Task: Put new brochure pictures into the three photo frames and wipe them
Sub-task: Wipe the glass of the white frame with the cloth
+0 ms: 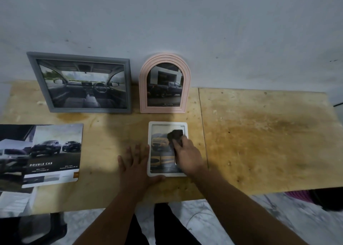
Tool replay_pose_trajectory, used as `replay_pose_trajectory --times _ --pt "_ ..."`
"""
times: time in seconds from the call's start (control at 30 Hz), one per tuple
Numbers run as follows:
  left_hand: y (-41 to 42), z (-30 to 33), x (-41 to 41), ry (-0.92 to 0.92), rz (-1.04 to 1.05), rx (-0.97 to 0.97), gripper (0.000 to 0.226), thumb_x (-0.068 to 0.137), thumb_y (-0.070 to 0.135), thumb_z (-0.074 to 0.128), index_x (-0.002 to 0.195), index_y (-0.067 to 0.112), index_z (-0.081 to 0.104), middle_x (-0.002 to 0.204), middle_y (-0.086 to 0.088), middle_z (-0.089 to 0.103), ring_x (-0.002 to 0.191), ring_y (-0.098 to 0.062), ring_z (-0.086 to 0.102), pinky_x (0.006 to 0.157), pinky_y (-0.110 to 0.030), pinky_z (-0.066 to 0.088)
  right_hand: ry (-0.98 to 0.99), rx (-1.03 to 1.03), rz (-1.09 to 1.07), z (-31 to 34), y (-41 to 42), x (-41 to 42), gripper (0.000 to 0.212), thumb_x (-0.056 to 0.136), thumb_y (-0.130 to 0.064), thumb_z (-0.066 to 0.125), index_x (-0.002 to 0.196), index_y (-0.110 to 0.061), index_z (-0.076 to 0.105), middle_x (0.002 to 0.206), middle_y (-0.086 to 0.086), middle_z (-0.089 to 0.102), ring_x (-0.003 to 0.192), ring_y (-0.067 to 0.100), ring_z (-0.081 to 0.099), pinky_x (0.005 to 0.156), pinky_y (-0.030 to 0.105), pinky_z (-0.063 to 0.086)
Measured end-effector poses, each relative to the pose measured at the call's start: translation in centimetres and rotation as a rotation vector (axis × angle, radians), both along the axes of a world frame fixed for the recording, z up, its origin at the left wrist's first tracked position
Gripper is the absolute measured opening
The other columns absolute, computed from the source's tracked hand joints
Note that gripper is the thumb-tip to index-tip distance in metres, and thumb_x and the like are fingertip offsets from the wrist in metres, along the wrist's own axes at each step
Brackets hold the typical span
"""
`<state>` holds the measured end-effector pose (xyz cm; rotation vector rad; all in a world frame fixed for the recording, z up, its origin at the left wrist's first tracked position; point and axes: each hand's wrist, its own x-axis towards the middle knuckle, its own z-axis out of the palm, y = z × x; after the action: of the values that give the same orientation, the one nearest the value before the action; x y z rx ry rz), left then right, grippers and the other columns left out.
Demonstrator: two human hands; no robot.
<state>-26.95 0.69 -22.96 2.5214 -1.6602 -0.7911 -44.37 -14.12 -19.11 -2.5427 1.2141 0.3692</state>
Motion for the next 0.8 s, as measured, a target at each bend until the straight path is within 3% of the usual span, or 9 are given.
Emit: replay_pose_trajectory --times 0.07,0.17,0.3,0.37,0.43,0.5,0.57,0.67,0.8 --pt "0.2 -0.4 0.0 -0.012 0.004 -0.018 0.129 0.062 0.106 0.031 0.163 0.035 -0.003 0.173 -0.004 -0.003 0.158 -0.036 -0.010 0.121 -0.065 -0.006 -0.071 0.059 -0.035 -0.1 3.4 -0.5 0.058 0.101 -0.029 0.053 0.154 -0.024 0.029 0.142 0.013 0.041 0.120 0.032 0.051 0.092 0.041 0.051" --pt "0.4 -0.6 0.0 -0.025 -0.005 -0.037 0.127 0.063 0.105 0.032 0.163 0.035 -0.003 0.173 -0.003 -0.003 0.158 -0.036 -0.008 0.121 -0.064 -0.006 -0.111 0.249 0.006 0.3 6.7 -2.1 0.056 0.099 -0.014 0.055 0.153 -0.022 0.041 0.150 0.012 0.042 0.131 0.035 0.046 0.102 0.044 0.044" --pt "0.2 -0.3 0.0 -0.011 -0.008 -0.039 0.129 0.061 0.105 0.034 0.163 0.035 -0.005 0.173 -0.004 -0.003 0.158 -0.037 -0.008 0.122 -0.066 -0.003 -0.322 0.463 -0.113 1.5 5.0 -3.4 0.047 0.100 -0.021 0.052 0.146 -0.027 0.054 0.142 0.001 0.045 0.120 0.024 0.054 0.100 0.030 0.047" --pt "0.1 -0.1 -0.1 -0.002 -0.010 -0.026 0.133 0.059 0.107 0.033 0.163 0.034 -0.006 0.173 -0.006 -0.005 0.157 -0.037 -0.010 0.121 -0.067 -0.006 -0.466 0.445 -0.264 2.3 3.0 -3.1 0.045 0.101 -0.022 0.054 0.146 -0.025 0.055 0.127 -0.004 0.046 0.111 0.016 0.052 0.096 0.027 0.047" --pt "-0.1 0.2 -0.1 0.002 -0.011 -0.035 0.135 0.057 0.109 0.032 0.164 0.033 -0.003 0.173 -0.007 -0.004 0.157 -0.039 -0.010 0.121 -0.068 -0.007 -0.555 0.294 -0.322 2.9 0.9 -2.3 0.042 0.103 -0.027 0.051 0.145 -0.020 0.056 0.118 -0.004 0.044 0.104 0.014 0.052 0.090 0.030 0.051" --pt "-0.1 0.4 0.4 -0.006 -0.036 -0.033 0.133 0.059 0.109 0.030 0.164 0.033 -0.001 0.173 -0.009 0.000 0.157 -0.040 -0.007 0.120 -0.069 -0.006 -0.505 0.083 -0.234 2.8 -0.6 -1.2 0.045 0.103 -0.032 0.041 0.145 -0.019 0.054 0.119 0.002 0.046 0.100 0.019 0.052 0.080 0.034 0.053" --pt "-0.1 0.4 1.4 -0.047 -0.093 -0.047 0.128 0.063 0.106 0.029 0.164 0.032 0.007 0.172 -0.011 0.010 0.157 -0.041 0.002 0.120 -0.072 0.001 -0.273 -0.087 -0.083 1.9 -1.2 -0.3 0.052 0.098 -0.036 0.037 0.147 -0.021 0.050 0.128 0.010 0.049 0.106 0.029 0.053 0.080 0.040 0.050" --pt "-0.1 0.1 2.6 -0.091 -0.164 -0.060 0.122 0.065 0.103 0.032 0.162 0.031 0.017 0.167 -0.012 0.024 0.154 -0.042 0.016 0.117 -0.075 0.013 0.012 -0.150 0.059 0.1 -0.2 0.1 0.064 0.087 -0.029 0.062 0.149 -0.022 0.047 0.139 0.014 0.047 0.121 0.037 0.048 0.093 0.051 0.044" --pt "0.3 -0.1 2.4 -0.106 -0.148 -0.061 0.119 0.067 0.102 0.032 0.163 0.036 0.005 0.169 -0.007 0.018 0.156 -0.039 0.010 0.118 -0.073 0.008 -0.065 -0.090 0.046 -1.2 3.4 -0.1 0.061 0.084 -0.020 0.068 0.144 -0.022 0.055 0.132 0.014 0.053 0.116 0.038 0.054 0.088 0.049 0.050"
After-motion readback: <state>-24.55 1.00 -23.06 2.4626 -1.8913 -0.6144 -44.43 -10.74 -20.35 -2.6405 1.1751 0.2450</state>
